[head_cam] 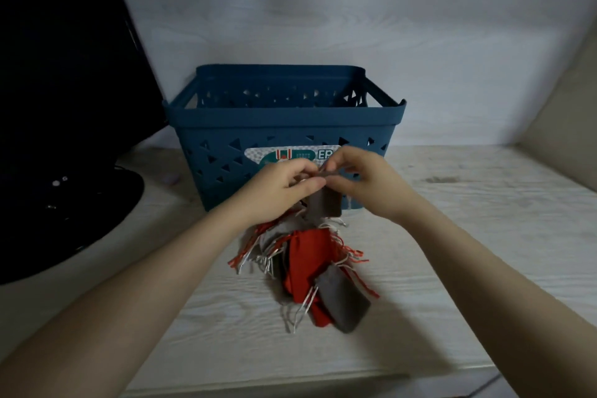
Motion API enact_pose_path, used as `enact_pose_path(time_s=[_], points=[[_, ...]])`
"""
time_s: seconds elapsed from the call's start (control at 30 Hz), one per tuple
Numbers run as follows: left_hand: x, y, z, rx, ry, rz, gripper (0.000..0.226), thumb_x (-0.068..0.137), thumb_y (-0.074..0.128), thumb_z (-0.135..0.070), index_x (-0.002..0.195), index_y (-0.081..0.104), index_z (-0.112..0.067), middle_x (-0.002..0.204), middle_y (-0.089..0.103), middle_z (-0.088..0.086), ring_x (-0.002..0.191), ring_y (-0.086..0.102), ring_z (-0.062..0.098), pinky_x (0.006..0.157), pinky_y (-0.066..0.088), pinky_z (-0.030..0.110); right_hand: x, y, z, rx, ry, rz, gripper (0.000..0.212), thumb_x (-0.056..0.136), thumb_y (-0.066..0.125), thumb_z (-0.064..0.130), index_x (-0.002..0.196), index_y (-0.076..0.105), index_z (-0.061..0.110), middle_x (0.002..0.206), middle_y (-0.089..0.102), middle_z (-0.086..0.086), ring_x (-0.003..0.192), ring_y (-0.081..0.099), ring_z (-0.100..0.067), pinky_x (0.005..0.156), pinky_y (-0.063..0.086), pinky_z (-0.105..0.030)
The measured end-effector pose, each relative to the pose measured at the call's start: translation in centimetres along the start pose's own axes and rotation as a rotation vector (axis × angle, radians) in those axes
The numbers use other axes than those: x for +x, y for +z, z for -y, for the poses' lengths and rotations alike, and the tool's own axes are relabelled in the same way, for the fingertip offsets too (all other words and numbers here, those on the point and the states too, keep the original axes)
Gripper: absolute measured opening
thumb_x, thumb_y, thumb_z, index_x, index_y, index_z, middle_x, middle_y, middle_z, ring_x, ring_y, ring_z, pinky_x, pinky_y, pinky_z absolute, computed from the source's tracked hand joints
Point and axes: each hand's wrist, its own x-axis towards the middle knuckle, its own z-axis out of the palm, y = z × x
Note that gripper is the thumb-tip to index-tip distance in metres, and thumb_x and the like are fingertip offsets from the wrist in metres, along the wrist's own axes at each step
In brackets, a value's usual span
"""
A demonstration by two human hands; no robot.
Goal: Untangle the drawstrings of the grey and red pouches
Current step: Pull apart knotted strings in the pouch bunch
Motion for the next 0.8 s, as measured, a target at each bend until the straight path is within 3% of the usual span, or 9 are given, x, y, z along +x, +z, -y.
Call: enact_pose_path(time_s=[0.07, 0.17, 0.3, 0.4, 0.5, 0.57, 0.67, 0.73, 0.8], points=[[0.4, -0.8, -1.3, -0.105, 0.020, -0.050, 0.011, 0.091, 0.057, -0.018, 0.089, 0.059, -0.029, 0.082, 0.065, 0.000, 0.075, 0.063, 0.016, 0.073, 0.050, 0.033, 0.5, -1.4, 1.5, 0.043, -0.068, -0.039, 0.022, 0.084, 0.066, 0.011, 0.080, 0.052, 0.027, 0.080, 0.060, 0.014, 0.074, 0.059, -0.005, 0.071, 0.046, -0.017], [1.1, -2.2, -2.9, -0.042, 0.036, -0.134, 0.008, 0.088, 0.060, -0.018, 0.086, 0.060, -0.026, 0.067, 0.059, -0.001, 0.057, 0.054, 0.010, 0.061, 0.046, 0.028, 1.1, -2.9, 2.9, 0.014, -0.113, -0.079, 0.024, 0.085, 0.065, 0.011, 0.083, 0.050, 0.029, 0.078, 0.058, 0.016, 0.064, 0.054, -0.005, 0.061, 0.042, -0.015], [1.5, -3.0, -3.3, 0.181, 0.071, -0.195, 0.007, 0.087, 0.062, -0.022, 0.089, 0.063, -0.016, 0.064, 0.054, -0.001, 0.053, 0.043, 0.005, 0.053, 0.034, 0.021, 1.5, -3.3, 3.1, -0.049, -0.091, -0.114, 0.026, 0.085, 0.065, 0.016, 0.105, 0.051, 0.026, 0.093, 0.056, 0.017, 0.079, 0.060, -0.022, 0.069, 0.047, -0.023], [0.9, -3.0, -3.1, 0.202, 0.084, -0.209, 0.003, 0.088, 0.060, -0.020, 0.086, 0.059, -0.018, 0.065, 0.055, -0.001, 0.054, 0.047, 0.012, 0.052, 0.034, 0.022, 1.2, -3.3, 2.6, -0.076, -0.031, -0.076, 0.032, 0.086, 0.064, 0.019, 0.117, 0.056, 0.018, 0.091, 0.058, 0.016, 0.068, 0.059, -0.016, 0.061, 0.046, -0.015], [0.2, -3.0, -2.4, 0.191, 0.099, -0.225, 0.004, 0.088, 0.060, -0.017, 0.087, 0.057, -0.019, 0.071, 0.059, -0.006, 0.062, 0.057, 0.019, 0.059, 0.043, 0.027, 0.7, -3.2, 1.9, -0.029, -0.006, -0.013, 0.010, 0.089, 0.060, 0.017, 0.097, 0.065, 0.016, 0.062, 0.058, 0.019, 0.050, 0.047, -0.004, 0.050, 0.038, -0.013], [-0.3, -3.0, -2.1, 0.173, 0.078, -0.198, 0.006, 0.088, 0.060, -0.016, 0.086, 0.056, -0.020, 0.072, 0.060, -0.009, 0.066, 0.061, 0.022, 0.063, 0.047, 0.031, 0.3, -3.1, 1.5, 0.009, 0.019, -0.002, 0.016, 0.092, 0.056, 0.019, 0.080, 0.065, 0.016, 0.053, 0.053, 0.013, 0.048, 0.040, -0.006, 0.049, 0.035, -0.017], [-0.8, -3.0, -1.5, 0.162, 0.057, -0.159, 0.014, 0.087, 0.062, -0.016, 0.080, 0.054, -0.025, 0.069, 0.058, -0.007, 0.059, 0.055, 0.014, 0.058, 0.044, 0.027, -0.2, -2.6, 1.4, 0.228, 0.123, -0.083, 0.028, 0.094, 0.051, 0.021, 0.072, 0.061, 0.007, 0.053, 0.049, 0.007, 0.051, 0.042, -0.009, 0.050, 0.035, -0.019], [-0.8, -2.8, -1.2, 0.145, 0.055, -0.142, 0.019, 0.085, 0.063, -0.016, 0.077, 0.051, -0.027, 0.062, 0.053, -0.004, 0.051, 0.045, 0.008, 0.053, 0.037, 0.022, -0.2, -2.0, 1.3, 0.464, 0.248, -0.169, 0.032, 0.096, 0.049, 0.022, 0.068, 0.057, 0.010, 0.058, 0.052, 0.004, 0.053, 0.046, -0.008, 0.053, 0.037, -0.020], [-0.8, -2.3, -1.1, 0.099, 0.036, -0.108, 0.017, 0.086, 0.062, -0.017, 0.077, 0.052, -0.026, 0.060, 0.057, 0.002, 0.051, 0.046, 0.014, 0.054, 0.038, 0.026, -0.1, -1.2, 1.1, 0.673, 0.383, -0.203, 0.034, 0.096, 0.049, 0.025, 0.064, 0.054, 0.014, 0.065, 0.057, 0.002, 0.057, 0.050, -0.010, 0.056, 0.038, -0.023]])
